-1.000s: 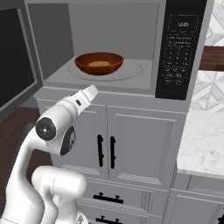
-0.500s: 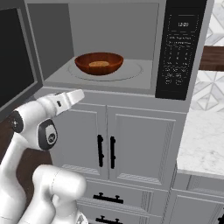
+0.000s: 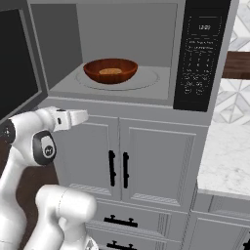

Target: Open the microwave, place the bowl with waffle inside the microwave, then close the microwave door and turn it on.

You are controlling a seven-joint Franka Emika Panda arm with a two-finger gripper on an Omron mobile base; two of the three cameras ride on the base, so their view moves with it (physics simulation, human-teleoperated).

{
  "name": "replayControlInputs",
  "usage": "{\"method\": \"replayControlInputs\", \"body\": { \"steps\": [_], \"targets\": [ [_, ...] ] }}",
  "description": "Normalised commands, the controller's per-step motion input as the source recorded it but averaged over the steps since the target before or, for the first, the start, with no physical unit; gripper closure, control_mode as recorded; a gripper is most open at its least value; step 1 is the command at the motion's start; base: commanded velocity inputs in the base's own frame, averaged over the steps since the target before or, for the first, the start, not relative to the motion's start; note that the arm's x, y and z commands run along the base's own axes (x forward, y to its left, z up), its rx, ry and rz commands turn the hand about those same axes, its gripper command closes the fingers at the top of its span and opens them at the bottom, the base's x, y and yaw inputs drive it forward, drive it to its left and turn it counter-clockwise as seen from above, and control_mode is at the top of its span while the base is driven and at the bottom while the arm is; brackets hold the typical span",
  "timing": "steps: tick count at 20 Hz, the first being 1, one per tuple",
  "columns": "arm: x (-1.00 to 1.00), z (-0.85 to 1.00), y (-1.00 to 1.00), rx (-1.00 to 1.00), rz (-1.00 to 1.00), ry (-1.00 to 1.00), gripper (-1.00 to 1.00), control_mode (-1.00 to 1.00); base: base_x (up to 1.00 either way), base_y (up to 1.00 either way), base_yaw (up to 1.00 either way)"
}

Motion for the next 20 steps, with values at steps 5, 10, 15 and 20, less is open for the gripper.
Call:
{"method": "replayControlInputs", "body": {
  "steps": [5,10,15,20],
  "targets": [
    [0.51,-0.64,0.09,0.13,0.09,-0.26,-1.0,-1.0,0.0,0.0,0.0],
    [0.64,-0.49,0.13,0.1,0.1,-0.27,-1.0,-1.0,0.0,0.0,0.0],
    [0.1,-0.3,0.41,0.01,0.01,-0.17,-1.0,-1.0,0.0,0.0,0.0],
    [0.01,-0.23,0.54,0.0,0.0,-0.13,-1.0,-1.0,0.0,0.0,0.0]
  ]
}}
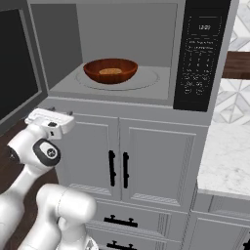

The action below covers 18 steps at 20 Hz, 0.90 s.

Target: Open the microwave, place the bowl with waffle inside the microwave, then close the microwave door and turn it on.

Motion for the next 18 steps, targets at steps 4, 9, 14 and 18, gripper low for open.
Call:
{"method": "replayControlInputs", "body": {
  "steps": [4,9,14,18],
  "targets": [
    [0.24,-0.38,0.27,0.0,0.0,-0.15,-1.0,-1.0,0.0,0.0,0.0],
    [0.24,-0.36,0.15,0.0,0.0,-0.19,-1.0,-1.0,0.0,0.0,0.0],
    [-0.15,-0.07,0.46,0.0,0.0,-0.19,-1.0,-1.0,0.0,0.0,0.0],
    [-0.15,-0.15,0.59,0.0,0.0,-0.1,-1.0,-1.0,0.0,0.0,0.0]
  ]
}}
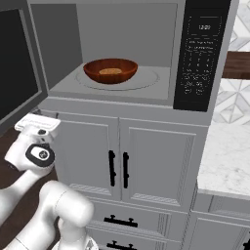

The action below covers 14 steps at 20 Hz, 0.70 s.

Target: Open the microwave, place the bowl with waffle inside the microwave, then close the microwave door and turn it on.

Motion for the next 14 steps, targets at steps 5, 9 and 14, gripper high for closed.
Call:
{"method": "replayControlInputs", "body": {
  "steps": [5,9,14],
  "targets": [
    [0.0,-0.29,0.51,0.0,0.0,-0.12,-1.0,-1.0,0.0,0.0,0.0],
    [-0.01,-0.1,0.64,0.02,-0.01,-0.14,-1.0,-1.0,0.0,0.0,0.0],
    [-0.11,-0.01,0.79,0.01,-0.05,-0.15,-1.0,-1.0,0.0,0.0,0.0]
  ]
}}
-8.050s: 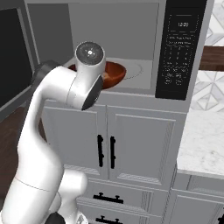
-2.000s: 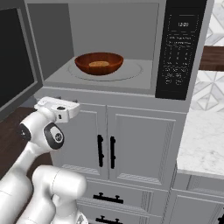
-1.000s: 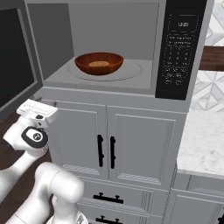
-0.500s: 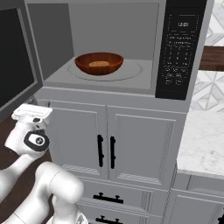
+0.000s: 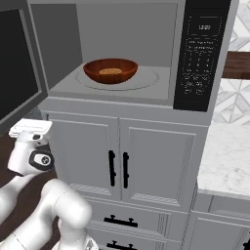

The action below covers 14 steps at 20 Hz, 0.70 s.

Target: Open the microwave, place the bowl with waffle inside the microwave, then close the microwave door and turn it on.

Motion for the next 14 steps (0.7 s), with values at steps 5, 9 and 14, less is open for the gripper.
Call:
{"method": "replayControlInputs", "body": {
  "steps": [5,9,14],
  "targets": [
    [-0.25,-0.14,0.75,0.01,-0.06,-0.17,-1.0,-1.0,0.0,0.0,0.0],
    [-0.19,-0.18,0.88,0.0,-0.05,-0.17,-1.0,-1.0,0.0,0.0,0.0],
    [-0.06,-0.15,0.99,0.0,-0.03,-0.17,-1.0,-1.0,0.0,0.0,0.0]
  ]
}}
